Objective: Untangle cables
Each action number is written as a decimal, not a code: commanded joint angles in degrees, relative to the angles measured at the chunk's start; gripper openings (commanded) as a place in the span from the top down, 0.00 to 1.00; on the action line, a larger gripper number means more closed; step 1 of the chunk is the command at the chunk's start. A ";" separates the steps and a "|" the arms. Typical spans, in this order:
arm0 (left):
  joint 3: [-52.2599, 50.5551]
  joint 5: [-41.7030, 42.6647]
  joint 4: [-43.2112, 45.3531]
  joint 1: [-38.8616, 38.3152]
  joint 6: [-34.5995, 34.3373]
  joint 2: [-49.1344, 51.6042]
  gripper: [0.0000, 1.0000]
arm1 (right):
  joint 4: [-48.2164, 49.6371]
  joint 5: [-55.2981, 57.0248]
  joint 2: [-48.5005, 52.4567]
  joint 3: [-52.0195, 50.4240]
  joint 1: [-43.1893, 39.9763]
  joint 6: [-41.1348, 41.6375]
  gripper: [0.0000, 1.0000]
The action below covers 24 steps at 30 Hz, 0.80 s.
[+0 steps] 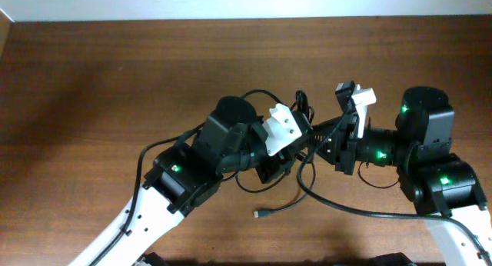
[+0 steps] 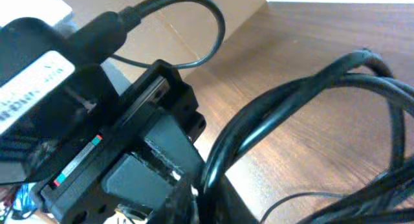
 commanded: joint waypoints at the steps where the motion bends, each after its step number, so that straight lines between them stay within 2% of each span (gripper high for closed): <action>1: 0.85 -15.23 1.92 0.63 -2.38 -0.11 1.00 | -0.20 -5.60 -0.83 0.63 0.70 -0.09 0.75; 2: 0.85 -18.69 2.10 0.66 -3.78 -0.87 1.00 | -0.20 -5.60 -0.83 0.63 0.70 -0.09 0.70; 4: 0.85 -21.64 2.34 1.22 -4.11 -3.15 1.00 | -0.20 -5.57 -0.83 0.63 0.70 -0.26 0.67; 10: 0.85 -17.49 3.21 1.49 -4.13 -9.29 1.00 | -0.17 -5.55 -0.83 0.63 0.70 -0.28 0.67; 12: 0.85 -16.94 3.41 1.49 -4.39 -10.38 1.00 | -0.24 -4.92 -0.83 0.63 0.72 -0.79 0.57; 13: 0.85 -15.65 3.78 1.49 -4.63 -10.69 1.00 | -0.28 -4.48 -0.83 0.63 0.72 -2.89 0.48; 15: 0.85 -10.23 5.14 1.49 -4.76 -10.82 1.00 | -0.22 -4.07 -0.79 0.63 0.72 -7.21 0.34; 17: 0.85 -9.09 5.07 1.49 -5.35 -10.60 1.00 | -0.22 -4.11 -0.79 0.63 0.72 -9.84 0.30; 20: 0.85 -7.96 5.25 1.49 -7.61 -9.88 1.00 | -0.24 -4.15 -0.79 0.63 0.72 -12.37 0.29; 22: 0.85 -2.27 6.27 1.49 -7.61 -9.25 1.00 | -0.20 -4.09 -0.79 0.63 0.72 -14.10 0.30; 23: 0.85 -1.25 6.64 1.49 -7.63 -8.98 1.00 | -0.20 -4.11 -0.79 0.63 0.72 -14.08 0.38; 24: 0.85 -1.44 6.67 1.49 -7.61 -8.74 1.00 | -0.22 -4.11 -0.79 0.63 0.72 -14.08 0.53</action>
